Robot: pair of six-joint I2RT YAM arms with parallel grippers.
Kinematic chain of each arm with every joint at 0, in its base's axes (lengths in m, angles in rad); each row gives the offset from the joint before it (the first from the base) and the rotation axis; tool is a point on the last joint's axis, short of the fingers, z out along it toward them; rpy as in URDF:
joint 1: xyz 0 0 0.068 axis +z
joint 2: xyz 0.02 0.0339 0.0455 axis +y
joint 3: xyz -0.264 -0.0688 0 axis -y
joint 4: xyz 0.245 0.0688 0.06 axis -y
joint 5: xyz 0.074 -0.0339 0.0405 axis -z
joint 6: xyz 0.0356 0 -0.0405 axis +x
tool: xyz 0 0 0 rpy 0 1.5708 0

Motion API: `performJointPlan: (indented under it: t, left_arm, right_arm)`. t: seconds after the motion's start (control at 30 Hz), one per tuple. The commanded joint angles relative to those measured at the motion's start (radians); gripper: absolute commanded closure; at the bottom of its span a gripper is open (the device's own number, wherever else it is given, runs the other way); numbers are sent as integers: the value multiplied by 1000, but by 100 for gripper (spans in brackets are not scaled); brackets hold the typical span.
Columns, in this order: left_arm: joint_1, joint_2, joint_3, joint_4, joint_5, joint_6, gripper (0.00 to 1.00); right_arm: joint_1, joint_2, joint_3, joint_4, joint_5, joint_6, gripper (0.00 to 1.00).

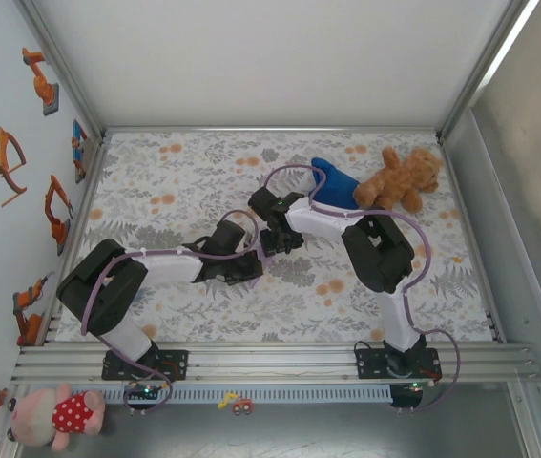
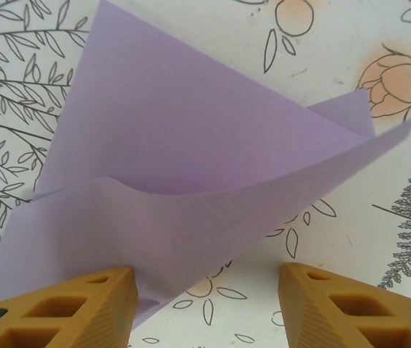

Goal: Fold a paper plane with a square sheet of paper (pick it up from the middle)
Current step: Fold the wing for the fifth time at the center of the table.

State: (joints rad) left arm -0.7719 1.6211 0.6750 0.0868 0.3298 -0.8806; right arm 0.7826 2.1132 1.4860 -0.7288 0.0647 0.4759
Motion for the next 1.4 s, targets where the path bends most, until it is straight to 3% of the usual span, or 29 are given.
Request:
performJointPlan:
  t: [0.0, 0.5, 0.93, 1.13, 1.37]
  left_arm:
    - [-11, 2, -32, 10, -12, -17, 98]
    - [-54, -31, -101, -46, -50, -43, 99]
    - [-100, -303, -133, -265, -160, -52, 98]
    - [-71, -344, -86, -182, -183, -42, 96]
    - [-25, -177, -12, -19, -79, -38, 97]
  right_arm:
    - [-23, 234, -102, -9, 122, 29, 47]
    - [-23, 243, -105, -17, 139, 36, 48]
    - [-23, 240, -104, -16, 129, 36, 48]
    - [-23, 235, -101, -13, 112, 38, 49]
    - [-23, 233, -105, -3, 91, 34, 49]
